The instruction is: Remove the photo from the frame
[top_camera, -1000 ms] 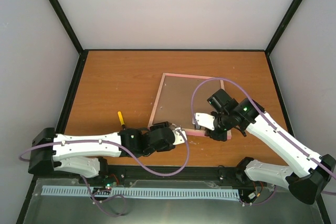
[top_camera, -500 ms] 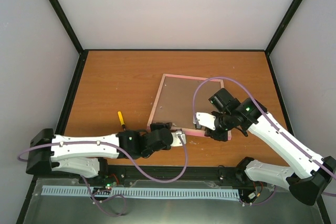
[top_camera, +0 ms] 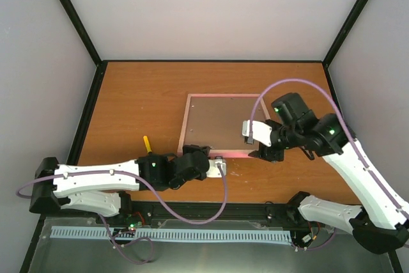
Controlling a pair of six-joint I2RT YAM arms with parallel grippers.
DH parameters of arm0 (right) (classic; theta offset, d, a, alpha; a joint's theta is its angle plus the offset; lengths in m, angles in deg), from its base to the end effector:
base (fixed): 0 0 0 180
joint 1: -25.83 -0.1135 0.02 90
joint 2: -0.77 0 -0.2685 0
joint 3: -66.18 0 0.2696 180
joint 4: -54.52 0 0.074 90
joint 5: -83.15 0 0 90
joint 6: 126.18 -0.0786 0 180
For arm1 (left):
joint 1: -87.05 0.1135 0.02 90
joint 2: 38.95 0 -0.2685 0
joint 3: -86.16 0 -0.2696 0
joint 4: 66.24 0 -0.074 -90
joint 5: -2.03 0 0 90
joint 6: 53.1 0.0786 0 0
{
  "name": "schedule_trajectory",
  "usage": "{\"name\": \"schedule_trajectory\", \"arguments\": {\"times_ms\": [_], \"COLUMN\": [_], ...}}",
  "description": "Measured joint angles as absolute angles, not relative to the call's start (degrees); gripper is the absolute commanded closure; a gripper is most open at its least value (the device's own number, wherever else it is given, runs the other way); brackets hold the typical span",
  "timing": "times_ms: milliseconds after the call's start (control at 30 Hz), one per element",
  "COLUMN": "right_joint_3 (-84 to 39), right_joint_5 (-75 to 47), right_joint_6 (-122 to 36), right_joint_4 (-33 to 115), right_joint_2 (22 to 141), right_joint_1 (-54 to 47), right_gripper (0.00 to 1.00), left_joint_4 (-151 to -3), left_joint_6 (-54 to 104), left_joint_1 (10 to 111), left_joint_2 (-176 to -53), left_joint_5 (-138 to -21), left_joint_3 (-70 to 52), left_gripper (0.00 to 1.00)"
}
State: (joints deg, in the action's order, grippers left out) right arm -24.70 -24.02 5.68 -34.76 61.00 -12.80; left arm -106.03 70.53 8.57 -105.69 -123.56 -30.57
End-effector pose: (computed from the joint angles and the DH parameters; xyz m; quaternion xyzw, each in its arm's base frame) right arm 0.1388 0.1406 0.3567 -0.6458 0.7006 0.1361 0.2713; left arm 0.1014 -0.2687 0.2493 0.6574 0.5886 0.1152 0.4561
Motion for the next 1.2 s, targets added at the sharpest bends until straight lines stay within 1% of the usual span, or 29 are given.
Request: {"name": "schedule_trajectory", "arguments": {"times_ms": [67, 167, 300, 367, 500, 667, 933, 1000, 1033, 1200], "right_joint_3": [-27.58, -29.66, -29.74, -29.04, -26.16, -22.71, -21.98, -21.22, -20.87, -20.63], "right_joint_5": [-24.00, -22.86, -19.15, -16.68, -11.15, -5.38, -2.25, -1.73, -1.49, -1.12], "right_joint_6": [6.05, 7.06, 9.49, 11.17, 14.80, 20.13, 25.64, 26.56, 26.88, 28.15], "right_joint_4": [-35.38, -36.45, -37.67, -37.39, -35.46, -31.77, -27.77, -26.90, -26.44, -24.91], "right_joint_2": [60.36, 59.20, 58.46, 57.83, 55.31, 53.11, 52.76, 52.80, 53.00, 54.22], "right_joint_1": [-12.71, -12.71, -12.71, -12.71, -12.71, -12.71, -12.71, -12.71, -12.71, -12.71], "right_gripper": [0.32, 0.30, 0.26, 0.26, 0.26, 0.29, 0.32, 0.34, 0.36, 0.57], "left_joint_4": [-108.33, -110.32, -111.96, -112.35, -111.96, -111.19, -110.08, -109.64, -109.55, -109.38], "left_joint_6": [70.33, 69.78, 69.04, 68.98, 69.00, 69.00, 69.00, 69.24, 69.41, 69.89], "left_joint_1": [9.03, 9.81, 10.56, 10.71, 10.82, 11.08, 11.34, 11.34, 11.34, 11.34], "left_joint_2": [-105.85, -106.52, -108.40, -109.45, -111.16, -112.64, -113.32, -113.32, -113.32, -113.30], "left_joint_5": [-123.28, -122.97, -122.23, -121.79, -121.11, -120.33, -118.03, -116.92, -116.39, -114.43], "left_joint_3": [-27.21, -21.06, -14.13, -12.12, -11.01, -10.20, -9.04, -9.00, -8.91, -8.08], "left_gripper": [0.95, 0.95, 0.95, 0.95, 0.95, 0.96, 0.96, 0.95, 0.95, 0.93]}}
